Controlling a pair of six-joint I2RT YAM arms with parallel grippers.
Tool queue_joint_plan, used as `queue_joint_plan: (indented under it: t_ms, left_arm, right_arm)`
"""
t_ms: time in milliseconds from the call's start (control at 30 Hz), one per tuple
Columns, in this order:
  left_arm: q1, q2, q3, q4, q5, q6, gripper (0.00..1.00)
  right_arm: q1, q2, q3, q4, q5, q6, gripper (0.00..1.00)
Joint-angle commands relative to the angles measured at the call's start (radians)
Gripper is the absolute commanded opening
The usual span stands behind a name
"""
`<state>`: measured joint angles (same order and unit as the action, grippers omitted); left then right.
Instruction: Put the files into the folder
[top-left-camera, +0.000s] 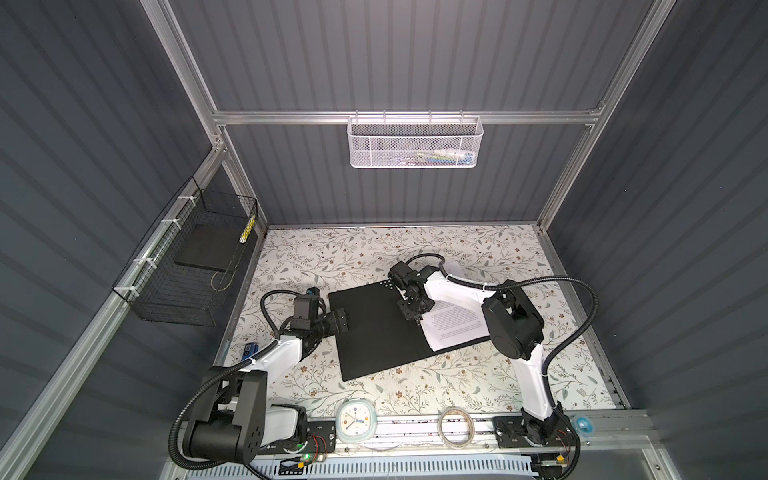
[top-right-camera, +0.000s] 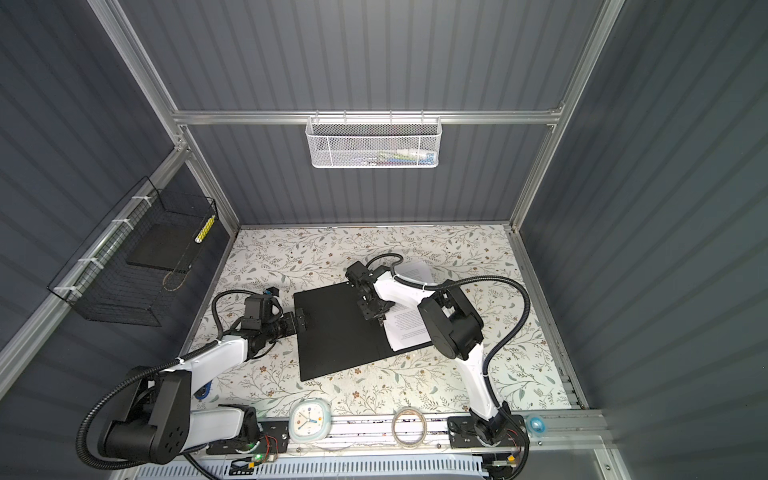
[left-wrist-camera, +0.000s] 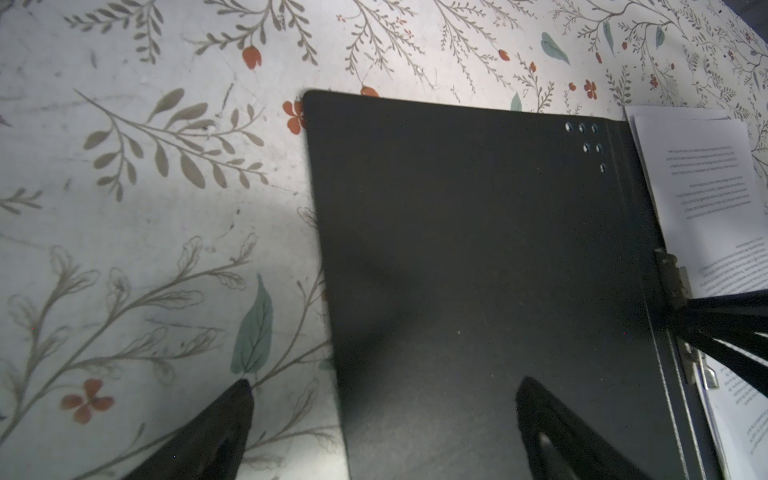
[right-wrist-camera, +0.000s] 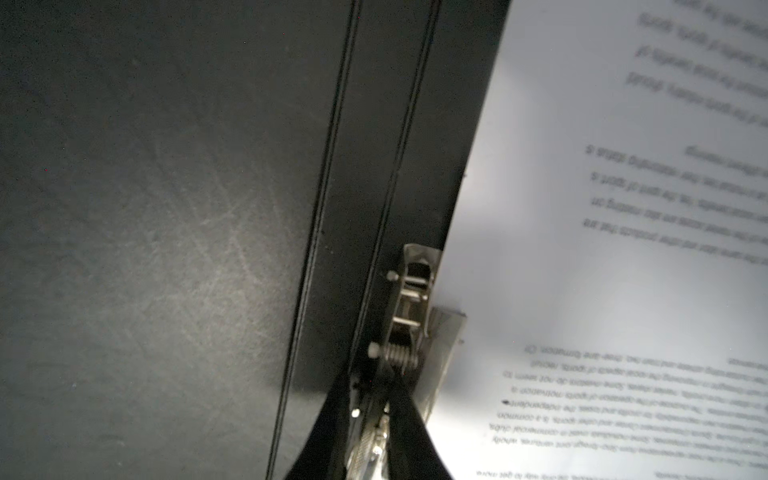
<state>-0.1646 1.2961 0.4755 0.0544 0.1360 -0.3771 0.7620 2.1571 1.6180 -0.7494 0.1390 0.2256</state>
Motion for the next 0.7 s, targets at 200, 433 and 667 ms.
queue_joint_plan:
  t_ms: [200, 433, 667]
  left_arm:
    - [0.0, -0.003, -0.008, 0.017, 0.023, -0.001, 0.99]
    - [0.0, -0.017, -0.016, 0.023, 0.025, 0.0, 0.99]
    - [0.0, -0.032, -0.021, 0.028, 0.03, 0.001, 0.99]
  right_arm:
    - [0.0, 0.035, -0.012, -0.025, 0.007, 0.021, 0.17]
    - [0.0, 0.025, -0.019, -0.018, 0.01, 0.021, 0.15]
    - [-0.002, 0.005, -0.02, -0.01, 0.027, 0.043, 0.1]
